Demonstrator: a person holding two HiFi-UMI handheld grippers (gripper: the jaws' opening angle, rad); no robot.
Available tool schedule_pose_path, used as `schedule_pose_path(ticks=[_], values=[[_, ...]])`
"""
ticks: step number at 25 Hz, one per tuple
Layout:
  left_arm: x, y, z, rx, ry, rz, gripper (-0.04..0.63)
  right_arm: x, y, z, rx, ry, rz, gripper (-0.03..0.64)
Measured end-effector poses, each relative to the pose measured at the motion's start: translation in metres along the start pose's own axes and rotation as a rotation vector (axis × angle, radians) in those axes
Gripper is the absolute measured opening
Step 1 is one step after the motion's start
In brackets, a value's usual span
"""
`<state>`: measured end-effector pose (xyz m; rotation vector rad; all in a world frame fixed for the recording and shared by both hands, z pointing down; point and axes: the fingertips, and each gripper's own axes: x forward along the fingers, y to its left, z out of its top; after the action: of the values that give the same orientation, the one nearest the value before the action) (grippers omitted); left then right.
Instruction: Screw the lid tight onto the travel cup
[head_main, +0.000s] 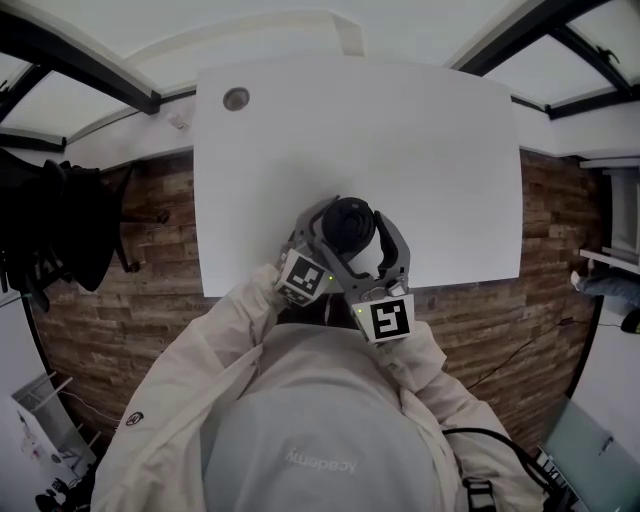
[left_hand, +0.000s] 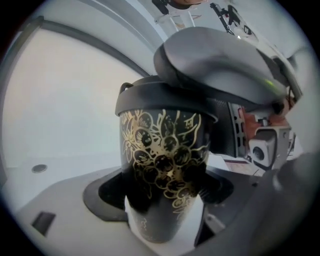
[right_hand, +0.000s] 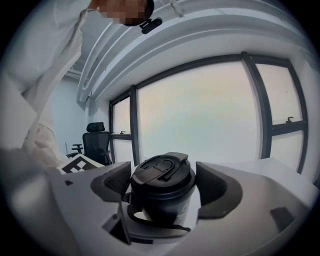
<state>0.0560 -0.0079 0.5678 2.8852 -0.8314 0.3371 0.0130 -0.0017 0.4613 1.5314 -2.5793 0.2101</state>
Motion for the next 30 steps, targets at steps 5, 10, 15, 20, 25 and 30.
schedule_pose_path(ticks=[5, 10, 15, 20, 25, 30], values=[[0.001, -0.008, -0.004, -0.006, 0.015, -0.134, 0.403, -0.008, 0.004, 0.015, 0.027, -0.017, 0.148, 0.385], [-0.003, -0.011, -0.005, 0.024, 0.012, -0.268, 0.403, -0.008, 0.007, 0.014, -0.066, 0.054, 0.451, 0.387], [-0.008, -0.015, -0.004, 0.096, 0.075, -0.411, 0.403, -0.010, 0.012, -0.015, -0.226, 0.233, 0.753, 0.391], [-0.008, -0.020, -0.002, 0.110, 0.095, -0.561, 0.407, -0.003, 0.015, -0.020, -0.294, 0.241, 0.898, 0.394], [-0.006, -0.020, -0.003, 0.112, 0.091, -0.542, 0.407, -0.003, 0.014, -0.023, -0.274, 0.247, 0.892, 0.394], [-0.002, -0.017, -0.002, 0.077, 0.068, -0.418, 0.407, -0.006, 0.009, -0.025, -0.214, 0.222, 0.714, 0.394]])
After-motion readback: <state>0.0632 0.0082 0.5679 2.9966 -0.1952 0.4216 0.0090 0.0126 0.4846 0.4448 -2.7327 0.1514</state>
